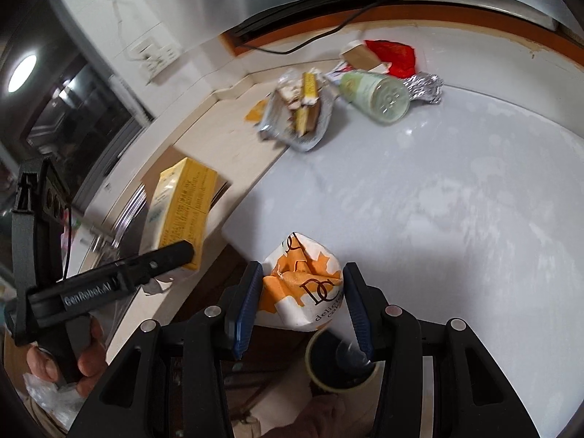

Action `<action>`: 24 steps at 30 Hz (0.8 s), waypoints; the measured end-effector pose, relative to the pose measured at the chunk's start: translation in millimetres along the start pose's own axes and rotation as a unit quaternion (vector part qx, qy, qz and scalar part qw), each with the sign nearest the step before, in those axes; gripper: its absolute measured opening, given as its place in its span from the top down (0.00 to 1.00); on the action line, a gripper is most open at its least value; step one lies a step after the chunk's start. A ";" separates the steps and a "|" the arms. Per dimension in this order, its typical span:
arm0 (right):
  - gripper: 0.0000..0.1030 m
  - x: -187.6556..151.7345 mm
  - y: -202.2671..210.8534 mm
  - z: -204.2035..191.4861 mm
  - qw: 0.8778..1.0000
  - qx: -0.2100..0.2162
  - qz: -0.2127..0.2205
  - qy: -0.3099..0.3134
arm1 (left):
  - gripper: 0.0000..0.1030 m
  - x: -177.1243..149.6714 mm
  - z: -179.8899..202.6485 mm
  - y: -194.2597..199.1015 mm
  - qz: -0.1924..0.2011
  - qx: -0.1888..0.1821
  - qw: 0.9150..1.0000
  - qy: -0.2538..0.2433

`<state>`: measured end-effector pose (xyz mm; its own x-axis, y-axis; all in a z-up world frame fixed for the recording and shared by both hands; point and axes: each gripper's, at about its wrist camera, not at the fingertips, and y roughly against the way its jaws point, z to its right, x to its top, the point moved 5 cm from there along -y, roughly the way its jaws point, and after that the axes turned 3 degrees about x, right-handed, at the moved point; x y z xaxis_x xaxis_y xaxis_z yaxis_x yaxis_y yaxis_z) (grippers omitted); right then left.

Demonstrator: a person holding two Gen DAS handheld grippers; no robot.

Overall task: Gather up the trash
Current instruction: 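Carry the cup and box down over the floor bin and release both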

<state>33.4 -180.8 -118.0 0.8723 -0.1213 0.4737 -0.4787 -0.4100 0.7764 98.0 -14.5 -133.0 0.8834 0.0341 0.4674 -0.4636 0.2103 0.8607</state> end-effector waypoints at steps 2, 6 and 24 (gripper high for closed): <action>0.56 -16.8 6.0 -6.7 1.000 0.007 -0.008 0.010 | 0.48 -23.7 0.9 7.7 -0.001 0.004 1.000 -0.001; 0.56 -55.9 12.8 -20.2 0.999 0.015 -0.025 0.043 | 0.48 -66.4 -2.2 13.1 -0.009 0.019 1.000 0.000; 0.56 -220.0 -112.7 1.8 0.986 -0.012 -0.154 0.060 | 0.48 -213.9 -57.7 -125.1 -0.150 0.042 0.988 -0.010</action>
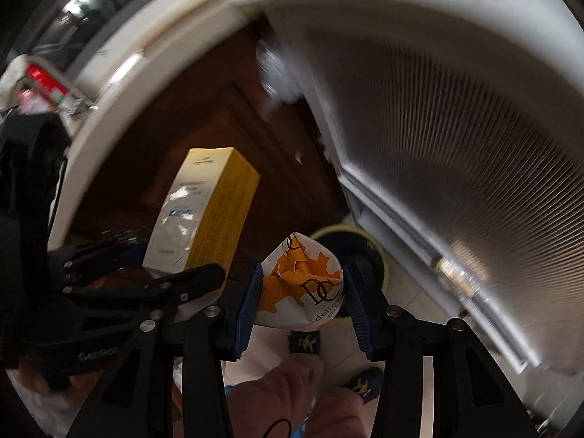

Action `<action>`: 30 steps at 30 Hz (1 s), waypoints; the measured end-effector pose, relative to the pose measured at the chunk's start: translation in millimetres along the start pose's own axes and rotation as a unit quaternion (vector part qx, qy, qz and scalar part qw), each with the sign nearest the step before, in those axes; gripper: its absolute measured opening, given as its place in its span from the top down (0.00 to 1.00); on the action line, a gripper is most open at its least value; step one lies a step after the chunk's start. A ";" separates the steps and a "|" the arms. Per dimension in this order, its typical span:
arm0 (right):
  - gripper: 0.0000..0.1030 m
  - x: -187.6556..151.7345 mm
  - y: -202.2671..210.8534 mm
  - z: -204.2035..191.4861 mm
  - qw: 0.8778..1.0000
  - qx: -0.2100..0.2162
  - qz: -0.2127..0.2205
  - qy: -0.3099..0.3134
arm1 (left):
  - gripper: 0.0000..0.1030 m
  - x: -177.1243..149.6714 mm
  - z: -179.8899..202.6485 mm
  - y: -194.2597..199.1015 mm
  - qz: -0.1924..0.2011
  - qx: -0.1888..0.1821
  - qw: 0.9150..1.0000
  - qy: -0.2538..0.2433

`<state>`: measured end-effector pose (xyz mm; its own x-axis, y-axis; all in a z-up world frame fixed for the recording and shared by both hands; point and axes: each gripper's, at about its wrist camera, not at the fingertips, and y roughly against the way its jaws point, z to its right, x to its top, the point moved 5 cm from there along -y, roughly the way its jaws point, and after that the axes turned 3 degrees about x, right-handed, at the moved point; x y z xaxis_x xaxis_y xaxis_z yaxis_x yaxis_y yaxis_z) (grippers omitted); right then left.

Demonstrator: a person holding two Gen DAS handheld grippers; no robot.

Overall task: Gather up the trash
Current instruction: 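Carry the cup and box down over the floor bin and release both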

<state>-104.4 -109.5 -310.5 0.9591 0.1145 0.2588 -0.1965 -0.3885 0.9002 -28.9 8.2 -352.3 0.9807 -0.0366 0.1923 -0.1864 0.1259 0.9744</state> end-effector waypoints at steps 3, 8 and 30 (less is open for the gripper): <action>0.56 0.6 -38.8 18.9 1.000 -0.012 -0.015 -0.017 | 0.48 4.1 -8.6 -33.5 -0.011 -0.008 1.000 -0.002; 0.55 -1.2 -98.5 43.8 0.998 -0.020 -0.034 -0.042 | 0.47 11.2 -12.0 -82.1 -0.027 -0.003 0.999 -0.022; 0.27 2.7 -117.3 89.2 0.991 -0.035 -0.034 -0.122 | 0.26 17.6 -25.5 -77.2 -0.013 0.017 0.999 -0.035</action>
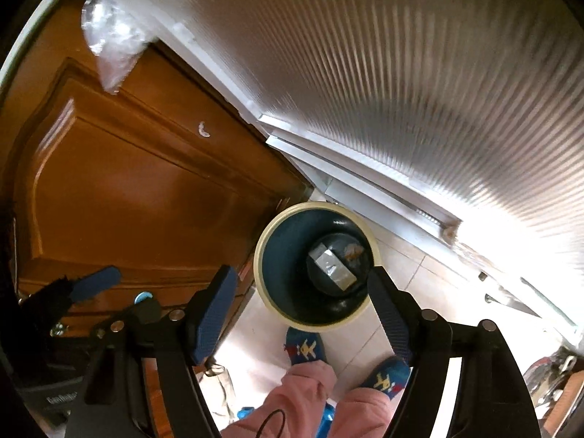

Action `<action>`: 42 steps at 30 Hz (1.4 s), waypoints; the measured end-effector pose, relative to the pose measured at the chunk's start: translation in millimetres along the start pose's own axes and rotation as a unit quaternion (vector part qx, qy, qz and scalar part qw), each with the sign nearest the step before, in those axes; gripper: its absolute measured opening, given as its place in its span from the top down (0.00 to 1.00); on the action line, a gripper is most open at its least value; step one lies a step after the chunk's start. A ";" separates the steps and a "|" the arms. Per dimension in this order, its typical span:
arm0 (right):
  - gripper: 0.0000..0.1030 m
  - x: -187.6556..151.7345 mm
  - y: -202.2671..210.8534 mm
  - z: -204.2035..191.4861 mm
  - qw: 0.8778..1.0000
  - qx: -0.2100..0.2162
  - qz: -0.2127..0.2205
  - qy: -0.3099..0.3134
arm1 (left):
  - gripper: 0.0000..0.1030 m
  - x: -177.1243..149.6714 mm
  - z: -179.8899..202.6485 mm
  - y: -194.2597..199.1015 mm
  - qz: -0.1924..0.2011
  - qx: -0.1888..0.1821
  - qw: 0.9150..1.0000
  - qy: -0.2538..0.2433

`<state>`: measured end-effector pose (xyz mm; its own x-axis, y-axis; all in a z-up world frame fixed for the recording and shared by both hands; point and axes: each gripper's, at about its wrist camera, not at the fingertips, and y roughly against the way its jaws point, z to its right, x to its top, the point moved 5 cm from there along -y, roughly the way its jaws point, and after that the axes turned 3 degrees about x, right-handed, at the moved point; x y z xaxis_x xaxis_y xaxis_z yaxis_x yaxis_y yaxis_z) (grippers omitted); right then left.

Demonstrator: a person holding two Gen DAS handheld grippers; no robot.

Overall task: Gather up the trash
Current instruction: 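Carry the cup and box down over the floor bin and release both, then raise both tools back toward the table trash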

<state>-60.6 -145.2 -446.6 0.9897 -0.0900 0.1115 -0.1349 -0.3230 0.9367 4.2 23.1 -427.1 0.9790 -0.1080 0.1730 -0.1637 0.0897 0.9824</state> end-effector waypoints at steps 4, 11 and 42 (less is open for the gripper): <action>0.27 -2.4 33.9 -12.8 1.000 -0.002 0.003 0.007 | 0.26 2.5 7.9 39.2 0.020 -0.005 1.000 -0.001; 0.28 -1.7 93.8 -37.2 0.999 -0.012 0.021 0.024 | 0.26 8.4 21.6 107.7 0.050 -0.008 0.999 -0.012; 0.50 120.6 434.1 -152.9 0.961 -0.005 0.268 0.071 | 0.26 191.8 41.1 379.7 0.205 -0.074 0.975 -0.050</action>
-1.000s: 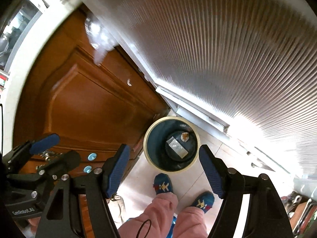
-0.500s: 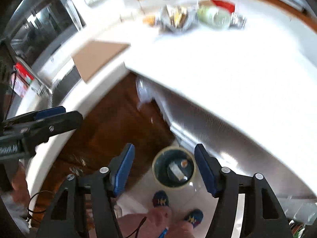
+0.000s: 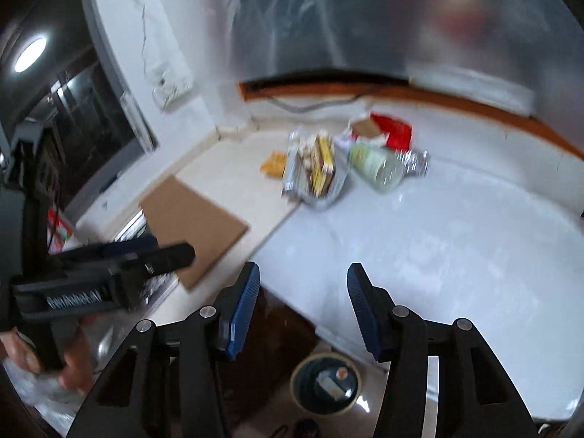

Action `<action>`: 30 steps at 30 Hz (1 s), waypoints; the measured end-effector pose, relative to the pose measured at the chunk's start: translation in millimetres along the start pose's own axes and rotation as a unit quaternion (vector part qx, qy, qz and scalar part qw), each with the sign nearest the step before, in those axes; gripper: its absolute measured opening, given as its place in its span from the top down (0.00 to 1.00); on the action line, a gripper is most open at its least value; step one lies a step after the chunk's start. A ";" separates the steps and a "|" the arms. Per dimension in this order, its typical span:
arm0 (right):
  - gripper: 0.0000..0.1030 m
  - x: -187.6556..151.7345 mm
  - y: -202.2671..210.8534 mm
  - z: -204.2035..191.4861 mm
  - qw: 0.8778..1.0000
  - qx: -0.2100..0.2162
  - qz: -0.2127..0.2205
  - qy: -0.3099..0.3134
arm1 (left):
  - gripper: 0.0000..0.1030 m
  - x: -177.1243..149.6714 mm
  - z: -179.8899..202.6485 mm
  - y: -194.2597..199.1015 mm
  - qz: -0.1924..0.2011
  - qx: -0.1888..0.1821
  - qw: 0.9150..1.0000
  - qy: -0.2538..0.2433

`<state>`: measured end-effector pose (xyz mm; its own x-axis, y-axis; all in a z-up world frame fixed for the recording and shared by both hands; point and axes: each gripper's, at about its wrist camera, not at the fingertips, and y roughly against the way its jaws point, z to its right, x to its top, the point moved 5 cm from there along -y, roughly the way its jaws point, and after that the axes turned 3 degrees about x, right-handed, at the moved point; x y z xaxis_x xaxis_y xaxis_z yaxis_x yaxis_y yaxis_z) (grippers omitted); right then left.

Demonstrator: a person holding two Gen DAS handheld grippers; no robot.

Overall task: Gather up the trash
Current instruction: 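Raise both tools back toward the table trash, then grasp the yellow spice box with the right tool while the left tool grasps a white packet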

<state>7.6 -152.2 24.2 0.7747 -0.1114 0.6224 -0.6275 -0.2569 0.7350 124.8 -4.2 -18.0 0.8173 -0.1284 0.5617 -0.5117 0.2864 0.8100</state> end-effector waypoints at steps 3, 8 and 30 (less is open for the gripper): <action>0.52 36.1 0.0 2.9 1.000 -0.002 0.010 -0.006 | 0.26 18.3 -3.9 -16.3 0.004 0.002 1.000 0.007; 0.54 90.5 -34.0 15.6 1.000 0.008 0.004 -0.003 | 0.26 45.6 -18.2 -55.6 -0.004 0.012 0.999 0.039; 0.63 189.1 -323.5 92.2 0.980 0.117 -0.163 -0.018 | 0.26 116.1 -64.0 -258.2 -0.098 0.087 0.983 0.129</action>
<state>364.3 -178.7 -120.7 0.9359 -0.0190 0.3518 -0.3142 -0.4962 0.8093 368.8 -32.4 -172.8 0.9334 0.0867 0.3482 -0.3563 0.1099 0.9279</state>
